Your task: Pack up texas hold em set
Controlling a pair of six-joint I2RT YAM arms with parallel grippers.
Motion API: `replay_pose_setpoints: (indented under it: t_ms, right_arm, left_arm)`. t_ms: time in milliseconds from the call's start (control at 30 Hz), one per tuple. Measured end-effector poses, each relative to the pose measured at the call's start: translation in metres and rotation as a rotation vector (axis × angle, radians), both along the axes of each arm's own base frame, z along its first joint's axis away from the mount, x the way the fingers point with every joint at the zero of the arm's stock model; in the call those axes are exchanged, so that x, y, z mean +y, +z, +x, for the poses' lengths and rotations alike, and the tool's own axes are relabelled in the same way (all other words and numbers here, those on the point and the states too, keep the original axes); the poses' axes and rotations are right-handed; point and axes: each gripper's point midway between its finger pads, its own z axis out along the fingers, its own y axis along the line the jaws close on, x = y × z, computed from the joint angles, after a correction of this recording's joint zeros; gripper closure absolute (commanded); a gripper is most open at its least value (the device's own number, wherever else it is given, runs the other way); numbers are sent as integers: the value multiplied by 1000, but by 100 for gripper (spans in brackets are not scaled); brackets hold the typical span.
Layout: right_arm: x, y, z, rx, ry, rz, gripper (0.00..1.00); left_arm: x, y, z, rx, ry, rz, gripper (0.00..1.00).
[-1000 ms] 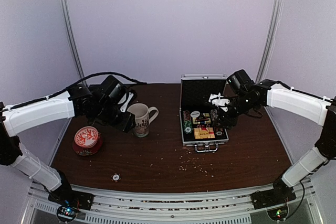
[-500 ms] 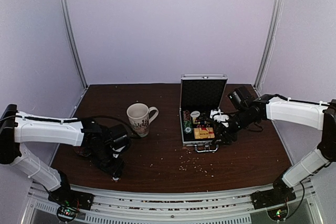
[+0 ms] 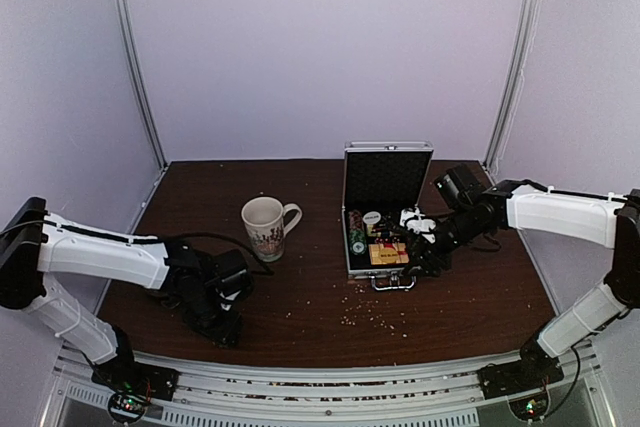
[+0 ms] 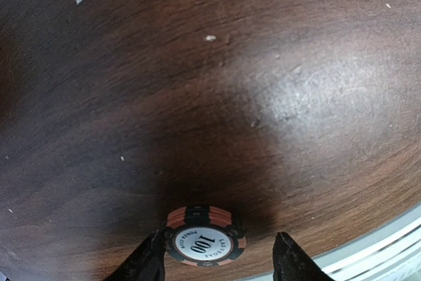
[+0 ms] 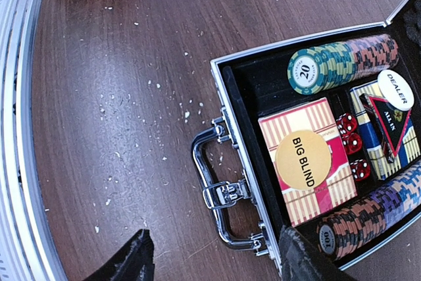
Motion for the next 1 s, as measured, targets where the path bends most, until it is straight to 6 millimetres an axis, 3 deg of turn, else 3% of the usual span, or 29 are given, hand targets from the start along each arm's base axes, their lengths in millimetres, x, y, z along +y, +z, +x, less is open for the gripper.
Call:
replay_pose_setpoints:
  t_ms: [200, 367, 667, 733, 867, 1000]
  right_arm:
    - [0, -4, 0, 5, 9, -7, 35]
    - [0, -6, -1, 10, 12, -11, 35]
    - [0, -7, -2, 16, 15, -12, 35]
    - [0, -7, -2, 18, 15, -11, 36]
    - [-1, -7, -1, 24, 3, -11, 37]
    - [-11, -5, 12, 25, -73, -5, 36]
  left_arm:
    - [2, -4, 0, -11, -21, 54, 52]
    - [-10, -7, -4, -3, -57, 58, 52]
    - [-21, -5, -1, -8, -97, 117, 60]
    - [-35, -4, 2, -17, -123, 114, 60]
    - [-86, -2, 13, -50, -203, 71, 61]
    - [-159, 3, 28, -106, -298, -15, 61]
